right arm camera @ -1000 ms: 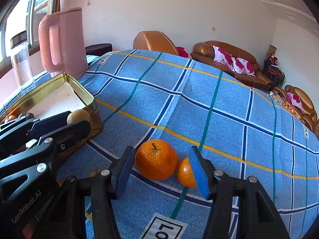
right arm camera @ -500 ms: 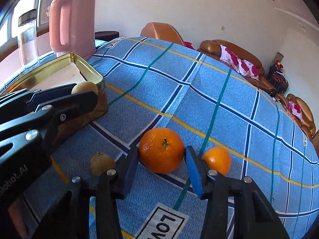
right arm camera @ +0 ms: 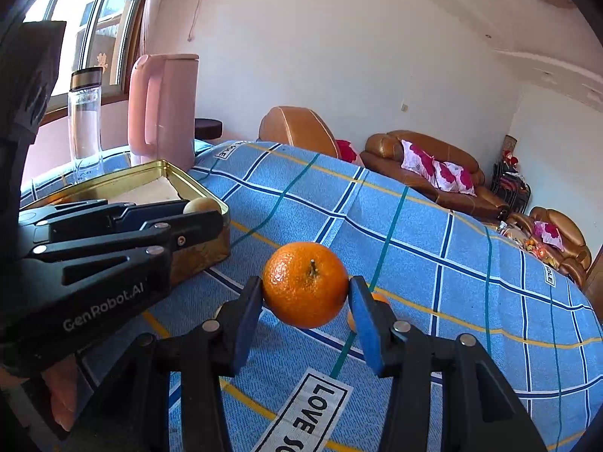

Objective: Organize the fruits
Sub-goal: 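Carry the tan fruit toward the tray while the right tool carries the orange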

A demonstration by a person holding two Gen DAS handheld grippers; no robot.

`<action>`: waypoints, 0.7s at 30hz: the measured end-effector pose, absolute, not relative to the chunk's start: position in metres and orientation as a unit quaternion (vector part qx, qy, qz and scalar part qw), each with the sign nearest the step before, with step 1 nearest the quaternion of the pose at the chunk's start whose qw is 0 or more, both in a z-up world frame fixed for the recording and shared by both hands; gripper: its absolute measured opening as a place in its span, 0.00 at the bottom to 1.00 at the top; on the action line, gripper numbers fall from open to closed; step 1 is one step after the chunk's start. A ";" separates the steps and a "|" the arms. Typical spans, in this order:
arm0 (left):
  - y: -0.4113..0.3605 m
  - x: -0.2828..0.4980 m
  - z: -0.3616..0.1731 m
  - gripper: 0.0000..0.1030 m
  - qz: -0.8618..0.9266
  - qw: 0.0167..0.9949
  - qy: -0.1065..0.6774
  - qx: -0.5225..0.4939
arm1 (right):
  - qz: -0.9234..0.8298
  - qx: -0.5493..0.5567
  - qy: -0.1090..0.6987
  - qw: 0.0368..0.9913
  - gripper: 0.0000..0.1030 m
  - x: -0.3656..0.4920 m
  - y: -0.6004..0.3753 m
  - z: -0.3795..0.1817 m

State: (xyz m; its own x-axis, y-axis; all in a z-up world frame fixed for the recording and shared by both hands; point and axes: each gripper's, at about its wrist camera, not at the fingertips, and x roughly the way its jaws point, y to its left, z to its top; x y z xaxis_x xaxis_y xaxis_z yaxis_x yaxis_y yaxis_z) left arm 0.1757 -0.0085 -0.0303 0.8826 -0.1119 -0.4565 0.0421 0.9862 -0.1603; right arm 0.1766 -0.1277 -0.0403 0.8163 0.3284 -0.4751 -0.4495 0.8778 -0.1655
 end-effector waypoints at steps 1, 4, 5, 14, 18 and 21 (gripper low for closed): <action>-0.009 0.173 -0.030 0.24 -0.042 0.968 0.236 -0.071 | 0.206 -0.133 0.217 0.945 0.48 0.175 -0.129 -0.039; -0.011 0.164 -0.028 0.24 -0.042 0.972 0.225 -0.062 | 0.206 -0.121 0.208 0.948 0.48 0.171 -0.134 -0.037; -0.012 0.161 -0.027 0.24 -0.042 0.973 0.221 -0.059 | 0.206 -0.118 0.205 0.950 0.48 0.169 -0.136 -0.036; -0.021 0.136 -0.022 0.25 -0.033 0.981 0.190 -0.020 | 0.210 -0.099 0.182 0.955 0.48 0.155 -0.143 -0.033; -0.021 0.128 -0.021 0.25 -0.030 0.983 0.181 -0.012 | 0.212 -0.102 0.173 0.956 0.48 0.150 -0.142 -0.032; -0.018 0.124 -0.021 0.25 -0.029 0.984 0.177 -0.012 | 0.215 -0.103 0.165 0.957 0.48 0.145 -0.141 -0.031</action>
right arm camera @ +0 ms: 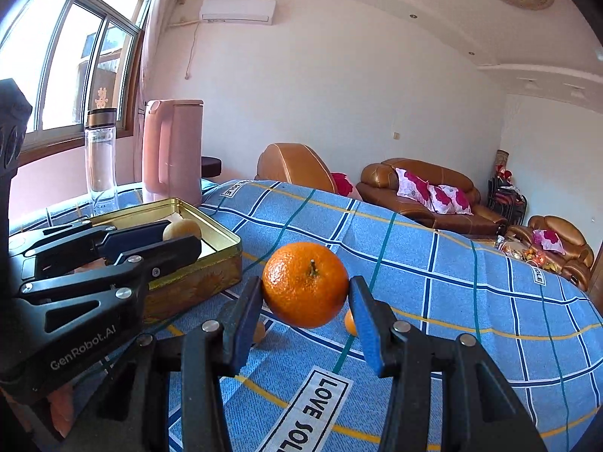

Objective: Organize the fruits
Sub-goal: 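Carry the tan fruit toward the tray while the right tool carries the orange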

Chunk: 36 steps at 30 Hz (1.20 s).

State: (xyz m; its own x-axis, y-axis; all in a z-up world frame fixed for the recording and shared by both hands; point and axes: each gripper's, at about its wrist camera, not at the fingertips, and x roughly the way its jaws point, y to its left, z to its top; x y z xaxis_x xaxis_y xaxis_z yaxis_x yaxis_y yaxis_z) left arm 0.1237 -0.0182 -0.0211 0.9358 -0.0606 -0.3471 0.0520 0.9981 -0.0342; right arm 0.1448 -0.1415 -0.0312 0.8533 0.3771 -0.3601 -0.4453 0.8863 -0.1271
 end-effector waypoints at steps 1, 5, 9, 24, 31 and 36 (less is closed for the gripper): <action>-0.018 0.122 -0.021 0.25 -0.028 0.984 0.177 -0.012 | 0.216 -0.103 0.163 0.957 0.48 0.143 -0.141 -0.031; -0.015 0.115 -0.021 0.25 -0.028 0.984 0.175 -0.013 | 0.219 -0.103 0.156 0.958 0.48 0.139 -0.141 -0.030; -0.008 0.107 -0.021 0.25 -0.024 0.984 0.174 -0.017 | 0.227 -0.100 0.152 0.957 0.48 0.135 -0.139 -0.029; 0.044 0.074 -0.017 0.24 0.013 0.984 0.171 -0.044 | 0.307 -0.069 0.168 0.934 0.48 0.124 -0.101 -0.022; 0.074 0.063 -0.017 0.24 0.043 0.982 0.175 -0.055 | 0.337 -0.072 0.170 0.923 0.48 0.117 -0.077 -0.019; 0.097 0.055 -0.014 0.24 0.065 0.981 0.173 -0.060 | 0.357 -0.086 0.170 0.915 0.48 0.109 -0.058 -0.019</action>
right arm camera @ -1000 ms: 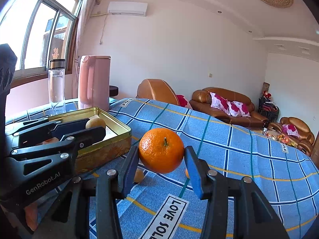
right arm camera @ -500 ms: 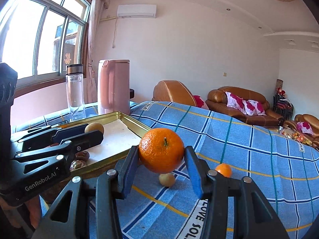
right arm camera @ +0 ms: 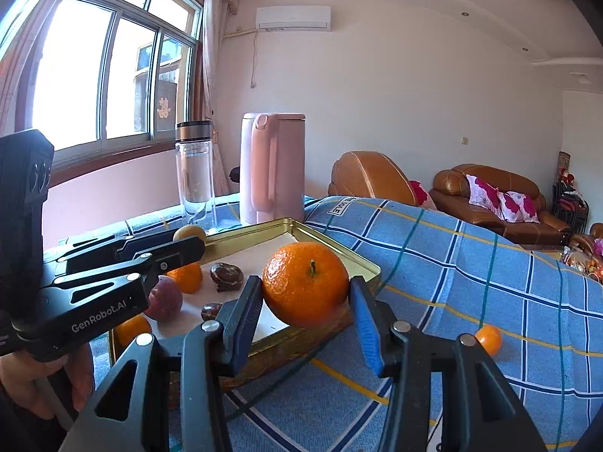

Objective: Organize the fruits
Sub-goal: 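Carry the tan fruit toward the tray while the right tool carries the orange, then open the left tool over the tray while the right tool releases the orange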

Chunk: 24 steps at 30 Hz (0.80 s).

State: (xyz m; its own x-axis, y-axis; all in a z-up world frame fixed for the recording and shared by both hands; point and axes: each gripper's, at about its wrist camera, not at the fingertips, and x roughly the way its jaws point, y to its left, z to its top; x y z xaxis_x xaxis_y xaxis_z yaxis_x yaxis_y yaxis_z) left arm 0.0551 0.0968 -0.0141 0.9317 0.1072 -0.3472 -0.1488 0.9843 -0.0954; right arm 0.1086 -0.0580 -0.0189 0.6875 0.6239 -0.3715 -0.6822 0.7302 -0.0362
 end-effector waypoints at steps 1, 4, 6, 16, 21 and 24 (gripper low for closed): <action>0.101 0.054 -0.013 0.24 0.070 0.981 0.173 -0.061 | 0.361 -0.089 0.170 0.913 0.48 0.107 -0.054 -0.019; 0.113 0.050 -0.012 0.24 0.084 0.979 0.173 -0.066 | 0.369 -0.094 0.171 0.909 0.48 0.103 -0.045 -0.019; 0.122 0.048 -0.012 0.24 0.093 0.978 0.173 -0.069 | 0.377 -0.097 0.172 0.905 0.48 0.102 -0.038 -0.020; 0.160 0.046 -0.022 0.24 0.148 0.967 0.193 -0.082 | 0.409 -0.129 0.189 0.883 0.48 0.091 -0.004 -0.032; 0.169 0.047 -0.029 0.24 0.166 0.961 0.206 -0.081 | 0.421 -0.145 0.199 0.873 0.48 0.087 0.009 -0.039; 0.171 0.048 -0.033 0.24 0.171 0.958 0.215 -0.079 | 0.427 -0.154 0.205 0.867 0.48 0.084 0.015 -0.043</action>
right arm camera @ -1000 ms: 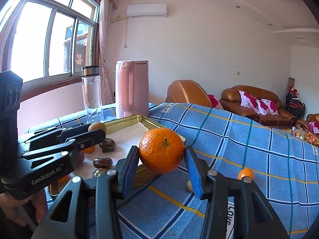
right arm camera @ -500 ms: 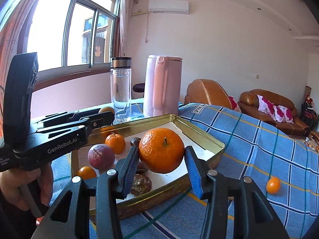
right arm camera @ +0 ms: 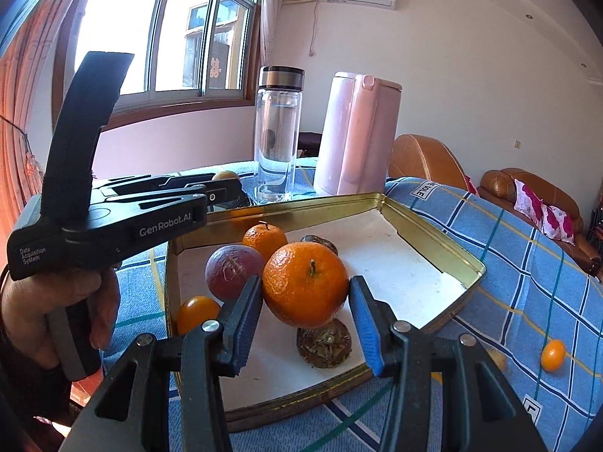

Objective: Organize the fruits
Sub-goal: 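Open the left tool over the tray while the right tool releases the orange, then move both tools back to the last tan fruit and orange on the table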

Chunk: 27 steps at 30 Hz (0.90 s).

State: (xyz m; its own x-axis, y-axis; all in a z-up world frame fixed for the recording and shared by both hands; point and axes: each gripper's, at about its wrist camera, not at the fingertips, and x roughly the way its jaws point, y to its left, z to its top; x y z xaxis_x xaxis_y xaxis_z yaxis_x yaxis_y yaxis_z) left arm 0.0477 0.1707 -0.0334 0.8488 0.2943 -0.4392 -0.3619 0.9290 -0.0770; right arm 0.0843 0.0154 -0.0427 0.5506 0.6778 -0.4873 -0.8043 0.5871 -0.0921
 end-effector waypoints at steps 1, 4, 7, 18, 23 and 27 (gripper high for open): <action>0.171 0.049 -0.035 0.24 0.172 0.957 0.219 -0.077 | 0.430 -0.158 0.208 0.865 0.48 0.084 0.018 -0.044; 0.173 0.053 -0.040 0.24 0.172 0.954 0.233 -0.078 | 0.432 -0.168 0.213 0.860 0.48 0.082 0.023 -0.046; 0.175 0.055 -0.045 0.24 0.173 0.951 0.242 -0.081 | 0.433 -0.172 0.217 0.858 0.48 0.082 0.025 -0.048; 0.175 0.059 -0.051 0.27 0.172 0.947 0.259 -0.079 | 0.442 -0.193 0.244 0.841 0.48 0.085 0.035 -0.055; 0.170 0.056 -0.044 0.45 0.174 0.949 0.250 -0.081 | 0.437 -0.180 0.243 0.847 0.49 0.087 0.026 -0.053; 0.154 0.053 -0.028 0.48 0.152 0.957 0.232 -0.079 | 0.425 -0.179 0.238 0.855 0.50 0.086 0.008 -0.049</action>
State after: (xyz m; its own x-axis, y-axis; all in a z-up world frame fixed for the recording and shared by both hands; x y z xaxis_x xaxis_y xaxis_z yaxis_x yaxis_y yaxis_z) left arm 0.0528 0.1539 -0.0280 0.8456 0.2546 -0.4691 -0.3281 0.9412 -0.0806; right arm 0.0859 0.0084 -0.0491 0.5249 0.6415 -0.5594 -0.8123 0.5739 -0.1041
